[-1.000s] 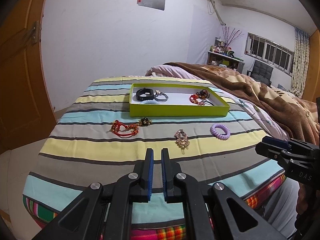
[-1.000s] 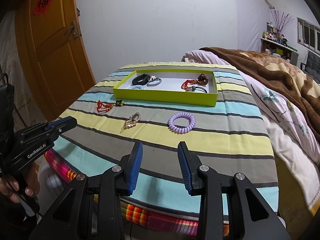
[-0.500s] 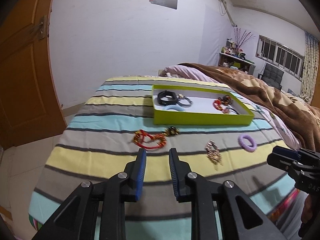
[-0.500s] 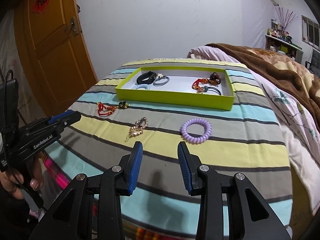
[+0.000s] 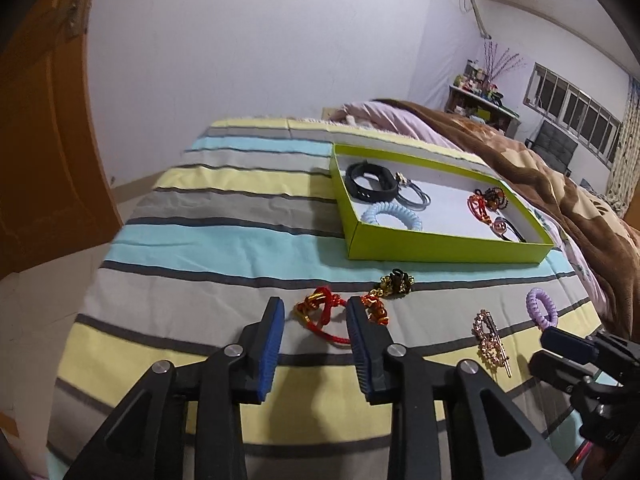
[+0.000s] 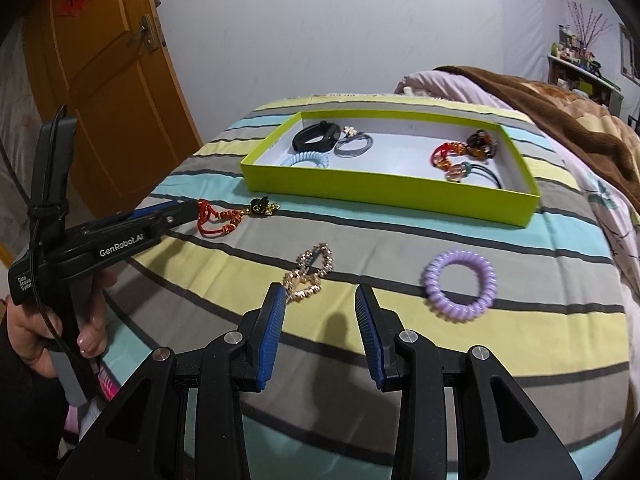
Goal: Organize jewelry
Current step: 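Grasp the red beaded bracelet with the left tool while the right tool grasps the rose-gold hair clip, then carry the red bracelet and rose-gold clip into the green box and open both tools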
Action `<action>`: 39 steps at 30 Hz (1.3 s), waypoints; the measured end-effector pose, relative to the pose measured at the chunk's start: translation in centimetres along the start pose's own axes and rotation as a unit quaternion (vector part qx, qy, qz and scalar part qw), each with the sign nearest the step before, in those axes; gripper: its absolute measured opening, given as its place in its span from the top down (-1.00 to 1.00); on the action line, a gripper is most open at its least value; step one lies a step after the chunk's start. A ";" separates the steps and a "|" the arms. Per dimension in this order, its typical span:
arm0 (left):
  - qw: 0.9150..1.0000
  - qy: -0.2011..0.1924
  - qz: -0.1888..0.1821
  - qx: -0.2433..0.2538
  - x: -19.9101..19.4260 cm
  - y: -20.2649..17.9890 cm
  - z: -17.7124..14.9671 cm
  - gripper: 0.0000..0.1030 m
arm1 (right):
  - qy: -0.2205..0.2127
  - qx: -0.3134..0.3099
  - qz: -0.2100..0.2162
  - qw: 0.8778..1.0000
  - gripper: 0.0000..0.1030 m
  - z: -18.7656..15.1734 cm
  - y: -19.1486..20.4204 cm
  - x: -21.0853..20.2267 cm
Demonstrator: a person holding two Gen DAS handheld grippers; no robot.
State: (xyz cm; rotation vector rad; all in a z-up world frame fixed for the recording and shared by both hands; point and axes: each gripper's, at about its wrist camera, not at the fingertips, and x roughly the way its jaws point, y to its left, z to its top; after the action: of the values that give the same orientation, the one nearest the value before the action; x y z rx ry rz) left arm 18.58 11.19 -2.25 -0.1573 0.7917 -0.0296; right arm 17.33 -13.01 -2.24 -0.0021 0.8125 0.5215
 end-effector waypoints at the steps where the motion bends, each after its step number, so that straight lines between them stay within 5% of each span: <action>1: 1.000 0.007 -0.007 -0.001 0.3 0.0 0.1 0.37 | 0.001 0.001 0.001 1.000 0.28 0.1 0.0 0.2; 13: 0.999 0.042 0.026 0.016 2.4 -1.3 0.7 0.40 | 0.024 0.012 0.000 1.000 0.28 1.3 0.3 2.5; 17: 0.999 0.042 0.028 0.016 2.4 -1.4 0.7 0.93 | 0.034 0.013 -0.005 0.999 0.28 1.5 0.2 3.0; 21: 0.999 0.039 0.022 0.012 1.9 -1.3 0.4 0.95 | 0.040 0.003 -0.008 0.999 0.29 1.4 0.6 3.2; 23: 0.999 0.037 0.021 0.017 1.7 -1.5 0.0 0.95 | 0.043 0.001 -0.007 0.999 0.53 1.2 0.6 3.2; 39: 1.000 0.001 -0.016 0.017 -2.1 -2.1 -2.3 0.96 | 0.036 0.009 -0.004 0.999 0.54 0.5 -0.4 1.8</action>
State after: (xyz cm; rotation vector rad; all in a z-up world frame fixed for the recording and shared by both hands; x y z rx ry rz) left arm 15.58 9.04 -2.05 -0.1372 0.7900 -0.0728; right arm 18.96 -12.47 -3.23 -0.0074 0.8863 0.5085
